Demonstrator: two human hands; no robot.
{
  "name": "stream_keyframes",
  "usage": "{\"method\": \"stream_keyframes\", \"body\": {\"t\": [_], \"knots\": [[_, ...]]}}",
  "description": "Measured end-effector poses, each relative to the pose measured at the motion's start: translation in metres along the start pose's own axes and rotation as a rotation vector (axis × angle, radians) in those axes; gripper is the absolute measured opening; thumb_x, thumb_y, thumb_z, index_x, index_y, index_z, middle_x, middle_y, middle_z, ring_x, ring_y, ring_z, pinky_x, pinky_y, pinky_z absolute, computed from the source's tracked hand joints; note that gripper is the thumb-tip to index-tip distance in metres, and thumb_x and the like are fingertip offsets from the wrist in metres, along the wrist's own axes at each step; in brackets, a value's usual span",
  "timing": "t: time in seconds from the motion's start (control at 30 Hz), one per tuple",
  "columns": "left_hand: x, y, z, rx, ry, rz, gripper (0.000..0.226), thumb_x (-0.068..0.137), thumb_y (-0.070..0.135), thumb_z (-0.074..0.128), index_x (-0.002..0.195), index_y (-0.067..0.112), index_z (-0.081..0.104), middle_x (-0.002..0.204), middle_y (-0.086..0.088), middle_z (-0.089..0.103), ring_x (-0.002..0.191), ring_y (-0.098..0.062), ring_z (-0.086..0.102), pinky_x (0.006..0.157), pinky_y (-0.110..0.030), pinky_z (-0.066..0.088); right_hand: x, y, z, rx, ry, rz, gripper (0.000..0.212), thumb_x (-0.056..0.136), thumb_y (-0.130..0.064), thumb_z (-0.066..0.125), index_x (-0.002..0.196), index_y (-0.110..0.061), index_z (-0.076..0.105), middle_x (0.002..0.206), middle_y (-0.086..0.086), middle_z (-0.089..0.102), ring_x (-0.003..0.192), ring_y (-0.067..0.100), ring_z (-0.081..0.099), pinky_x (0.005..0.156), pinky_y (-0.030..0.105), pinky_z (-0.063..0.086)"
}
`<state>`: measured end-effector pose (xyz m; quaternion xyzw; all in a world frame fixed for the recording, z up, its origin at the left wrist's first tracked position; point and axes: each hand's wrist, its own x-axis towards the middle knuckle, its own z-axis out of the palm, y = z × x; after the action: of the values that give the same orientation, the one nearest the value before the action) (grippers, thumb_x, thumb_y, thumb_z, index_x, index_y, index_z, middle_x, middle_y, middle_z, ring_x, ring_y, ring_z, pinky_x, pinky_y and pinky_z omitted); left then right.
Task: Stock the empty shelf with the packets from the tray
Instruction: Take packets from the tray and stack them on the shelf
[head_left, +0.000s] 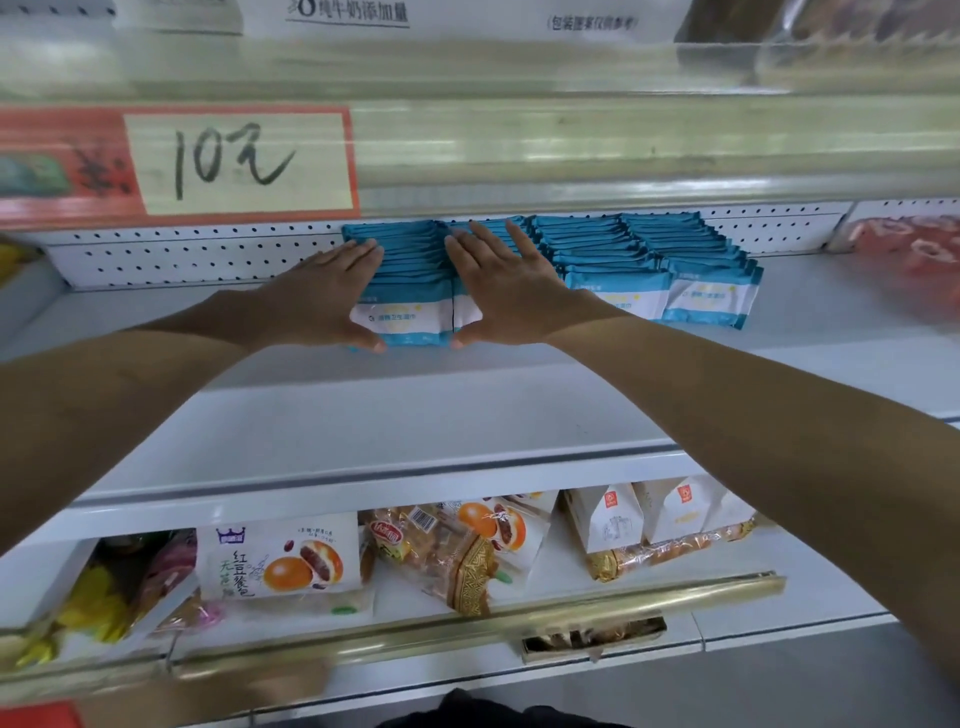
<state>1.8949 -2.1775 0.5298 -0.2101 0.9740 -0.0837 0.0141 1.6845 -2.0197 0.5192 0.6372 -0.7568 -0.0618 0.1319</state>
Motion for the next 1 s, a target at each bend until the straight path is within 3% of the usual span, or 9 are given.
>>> {"method": "stream_keyframes", "body": {"t": [0.23,0.47,0.6,0.83,1.0], "knots": [[-0.009,0.01,-0.012,-0.015,0.033,-0.02,0.124,0.08,0.072,0.067,0.163,0.01,-0.002,0.171,-0.007,-0.001,0.158,-0.02,0.0,0.126,-0.033,0.004,-0.02,0.028,-0.008,0.048,-0.014,0.009,0.12,0.082,-0.081,0.053,0.162,-0.008,0.002,0.171,0.008,0.003,0.158,0.025,-0.003,0.127,0.053,0.001],[-0.032,0.003,-0.014,-0.043,0.008,-0.088,0.126,0.078,0.075,0.065,0.162,0.008,0.0,0.171,-0.007,0.001,0.157,-0.023,0.003,0.128,-0.039,0.009,-0.063,0.058,-0.001,0.067,-0.098,0.081,0.118,0.085,-0.081,0.05,0.162,-0.011,-0.005,0.172,0.005,-0.005,0.158,0.022,-0.01,0.127,0.051,-0.003],[-0.041,0.014,-0.012,0.008,-0.019,-0.094,0.128,0.072,0.087,0.046,0.162,0.009,-0.001,0.171,-0.008,-0.006,0.157,-0.024,-0.003,0.128,-0.045,0.01,-0.08,0.052,-0.006,0.033,-0.08,0.109,0.113,0.089,-0.08,0.044,0.162,-0.01,-0.006,0.171,0.006,-0.008,0.157,0.023,-0.014,0.126,0.053,-0.006],[-0.048,0.058,-0.013,-0.003,-0.026,-0.093,0.119,0.079,0.09,0.032,0.161,0.015,-0.013,0.168,0.0,-0.023,0.155,-0.017,-0.019,0.128,-0.042,-0.001,-0.104,0.029,-0.012,0.071,-0.119,0.117,0.109,0.092,-0.08,0.037,0.162,-0.009,-0.007,0.171,0.006,-0.01,0.157,0.022,-0.014,0.127,0.05,-0.006],[-0.061,0.085,0.0,-0.039,-0.044,-0.061,0.115,0.08,0.09,0.017,0.161,0.015,-0.014,0.168,-0.001,-0.024,0.155,-0.017,-0.019,0.128,-0.042,0.0,-0.131,0.02,-0.003,0.162,-0.158,0.175,0.104,0.095,-0.075,0.037,0.162,-0.008,-0.004,0.171,0.008,-0.008,0.158,0.024,-0.009,0.128,0.048,-0.001]]}}
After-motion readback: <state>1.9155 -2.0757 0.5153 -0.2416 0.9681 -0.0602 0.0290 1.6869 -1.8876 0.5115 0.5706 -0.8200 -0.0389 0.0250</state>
